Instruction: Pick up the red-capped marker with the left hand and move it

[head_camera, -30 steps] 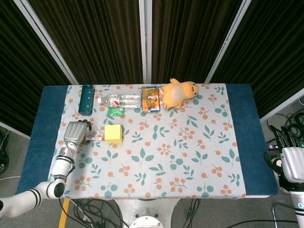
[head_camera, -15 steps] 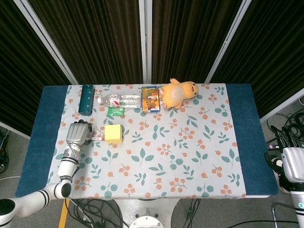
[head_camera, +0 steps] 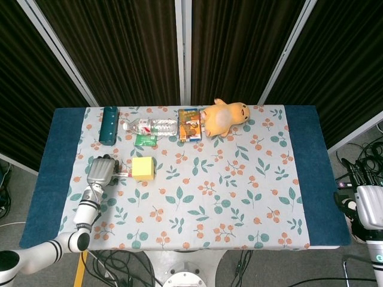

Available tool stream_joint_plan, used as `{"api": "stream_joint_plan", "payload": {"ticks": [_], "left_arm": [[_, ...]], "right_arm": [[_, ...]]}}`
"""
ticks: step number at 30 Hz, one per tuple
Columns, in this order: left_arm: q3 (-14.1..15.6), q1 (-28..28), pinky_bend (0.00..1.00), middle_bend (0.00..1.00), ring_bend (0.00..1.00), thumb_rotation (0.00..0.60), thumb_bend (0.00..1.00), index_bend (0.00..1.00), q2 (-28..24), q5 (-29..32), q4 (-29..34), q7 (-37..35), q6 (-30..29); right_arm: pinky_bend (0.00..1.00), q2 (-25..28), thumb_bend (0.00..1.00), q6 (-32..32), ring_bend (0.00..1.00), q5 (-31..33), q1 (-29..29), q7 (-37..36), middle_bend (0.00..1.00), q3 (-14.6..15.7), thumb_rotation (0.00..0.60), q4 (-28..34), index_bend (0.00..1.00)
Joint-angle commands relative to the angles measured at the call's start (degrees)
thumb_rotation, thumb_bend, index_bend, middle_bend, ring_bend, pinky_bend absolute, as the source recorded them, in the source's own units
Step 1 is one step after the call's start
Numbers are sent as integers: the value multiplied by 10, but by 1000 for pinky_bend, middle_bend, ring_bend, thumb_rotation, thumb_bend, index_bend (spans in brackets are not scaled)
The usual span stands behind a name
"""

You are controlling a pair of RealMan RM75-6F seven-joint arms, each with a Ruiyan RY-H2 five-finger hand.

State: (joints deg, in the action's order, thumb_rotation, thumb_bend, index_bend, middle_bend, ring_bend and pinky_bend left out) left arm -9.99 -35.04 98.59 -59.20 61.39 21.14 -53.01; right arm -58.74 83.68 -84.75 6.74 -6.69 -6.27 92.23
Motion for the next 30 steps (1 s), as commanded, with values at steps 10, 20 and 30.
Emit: {"api": "stream_joint_plan", "payload": {"ticks": [10,20,30], "left_arm": [[4,2,343,574,273,600,289,622,-9,2,21,5,3],[1,4,343,543,273,600,301,552,2,9,11,20,-18],[-5,-5,343,522,273,600,317,550,14,28,1,49,-10]], "right_arm": [[167,0,301,0,53,1,-1,-1,148,1,600,0,57],[166,1,301,0,53,4,-2,-2,148,1,600,0,57],[166,1,301,-1,53,6,-4,-7,147,2,600,-2,57]]}}
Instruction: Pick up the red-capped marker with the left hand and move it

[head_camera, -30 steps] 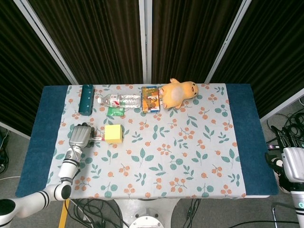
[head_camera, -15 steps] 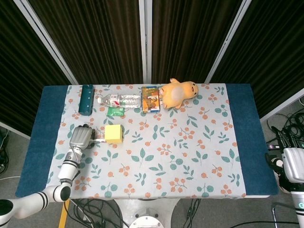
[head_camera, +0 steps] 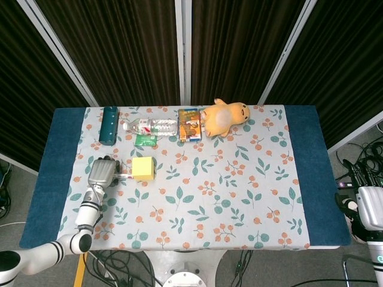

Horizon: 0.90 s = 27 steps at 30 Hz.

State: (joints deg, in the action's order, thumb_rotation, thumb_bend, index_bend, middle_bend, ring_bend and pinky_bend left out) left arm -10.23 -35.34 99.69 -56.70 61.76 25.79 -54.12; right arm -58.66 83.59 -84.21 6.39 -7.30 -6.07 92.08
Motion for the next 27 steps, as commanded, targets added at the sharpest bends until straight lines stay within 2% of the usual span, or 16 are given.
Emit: {"api": "stream_joint_plan", "payload": {"ticks": [1,12,16,18,23,27], "left_arm": [[-3,-3,343,523,273,600,325,552,4,5,-3,3,1],[-1,-5,343,568,277,600,397,621,0,7,0,6,9],[2,-3,343,620,348,600,431,665,-3,2,2,-2,9],[4,-1,376,645,404,600,444,687,-6,-5,4,-10,4],[11,10,536,711,501,600,460,731,-15,-35,7,-47,-12],[17,19,550,722,508,600,467,742,-29,-57,10,-71,-23]], "right_arm": [[166,0,301,0,53,0,-1,-1,147,0,600,0,57],[166,1,302,1,53,2,-3,-6,147,1,600,-2,57],[166,1,301,1,53,2,-3,-7,147,1,600,-2,57],[166,2,301,2,53,2,-4,-6,147,1,600,-1,57],[166,3,302,3,53,1,-4,-6,148,0,600,1,57],[166,4,301,3,53,0,-4,-6,148,0,600,2,57]]}}
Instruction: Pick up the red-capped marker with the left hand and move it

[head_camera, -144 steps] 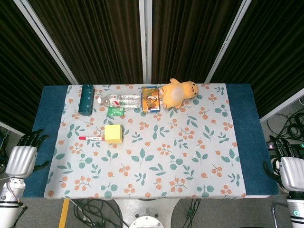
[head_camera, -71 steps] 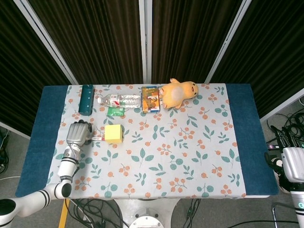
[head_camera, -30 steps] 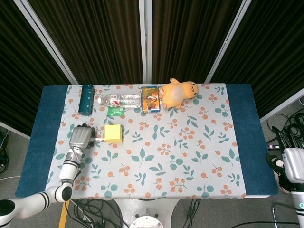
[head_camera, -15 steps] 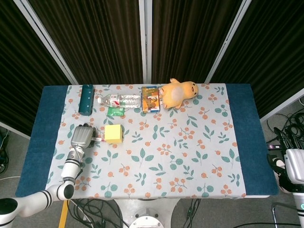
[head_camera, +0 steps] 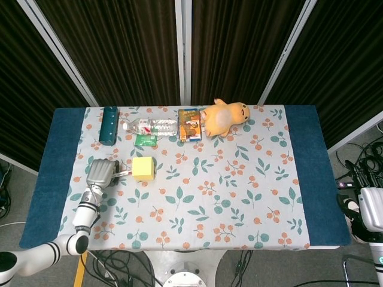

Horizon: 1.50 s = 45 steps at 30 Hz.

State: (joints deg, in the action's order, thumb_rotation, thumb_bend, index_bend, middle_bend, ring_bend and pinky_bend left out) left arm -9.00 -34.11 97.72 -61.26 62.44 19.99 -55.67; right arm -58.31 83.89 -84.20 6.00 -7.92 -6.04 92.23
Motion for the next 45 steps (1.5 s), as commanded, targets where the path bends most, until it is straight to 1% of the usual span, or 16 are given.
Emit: {"api": "stream_joint_plan", "payload": {"ticks": [1,5,7,9,12,18,23,26,33,36,42,45], "left_arm": [[5,9,550,723,508,600,467,743,-14,-15,6,-19,-10],[11,17,543,723,506,600,468,743,-28,-40,13,-50,-20],[22,17,518,723,504,600,468,742,-35,-72,6,-81,-22],[34,15,490,723,500,600,468,742,-39,-106,-11,-112,-26],[49,15,482,723,494,600,467,742,-41,-148,-39,-160,-37],[74,21,478,723,491,600,469,742,-42,-204,-94,-246,-56],[83,15,475,723,490,600,468,742,-31,-228,-141,-298,-57],[84,8,474,723,489,600,468,741,-15,-241,-182,-337,-59],[88,-14,474,723,490,600,465,741,19,-264,-256,-387,-55],[96,-25,472,723,490,600,465,742,30,-278,-283,-402,-54],[112,-34,469,723,489,600,465,742,45,-300,-316,-425,-56],[114,-35,468,723,488,600,465,741,51,-302,-321,-437,-57]], "right_arm": [[166,1,301,0,53,0,1,0,148,-1,600,1,57],[166,2,301,1,53,-2,1,0,149,-1,600,3,57],[166,2,301,1,53,-3,1,0,149,-1,600,4,57],[166,3,300,3,53,-5,1,1,149,-1,600,5,57],[166,4,301,5,53,-6,-1,2,149,0,600,8,57],[166,6,301,8,53,-5,-3,6,149,0,600,13,57],[166,6,301,10,53,-7,-4,8,149,0,600,16,57],[166,6,301,12,53,-7,-5,9,149,1,600,17,57],[166,10,301,19,53,-7,-10,15,149,1,600,24,57],[166,11,301,20,53,-5,-12,16,149,2,600,27,57],[166,13,301,19,53,-4,-13,19,151,2,600,30,57],[166,13,301,18,53,-3,-13,20,151,2,600,30,57]]}}
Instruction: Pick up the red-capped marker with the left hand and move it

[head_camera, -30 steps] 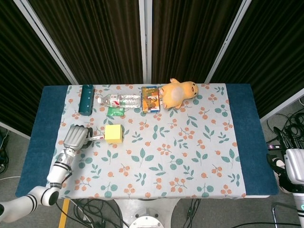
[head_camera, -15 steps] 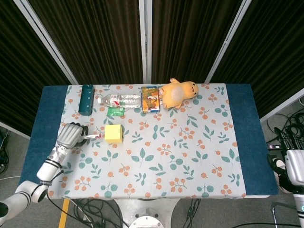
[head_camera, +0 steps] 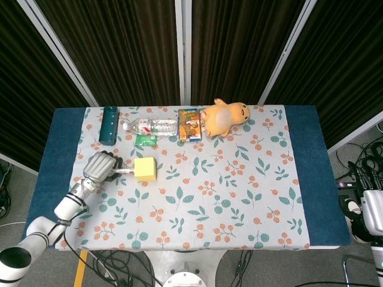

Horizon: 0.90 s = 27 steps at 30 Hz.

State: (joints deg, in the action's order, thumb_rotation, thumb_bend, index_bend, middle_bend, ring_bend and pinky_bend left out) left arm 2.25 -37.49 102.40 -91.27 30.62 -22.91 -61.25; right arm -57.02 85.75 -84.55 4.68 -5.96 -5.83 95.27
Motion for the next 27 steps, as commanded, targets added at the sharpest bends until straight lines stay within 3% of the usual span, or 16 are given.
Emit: {"api": "stream_joint_plan", "payload": {"ticks": [1,27], "left_arm": [[1,-2,468,723,488,600,465,741,6,-2,-3,-12,-2],[-19,-81,468,723,489,600,465,742,53,-6,-2,13,29]], "right_arm": [[166,0,301,-1,53,0,0,0,152,0,600,0,57],[167,3,301,-6,53,9,-4,-2,159,0,600,-5,57]]}}
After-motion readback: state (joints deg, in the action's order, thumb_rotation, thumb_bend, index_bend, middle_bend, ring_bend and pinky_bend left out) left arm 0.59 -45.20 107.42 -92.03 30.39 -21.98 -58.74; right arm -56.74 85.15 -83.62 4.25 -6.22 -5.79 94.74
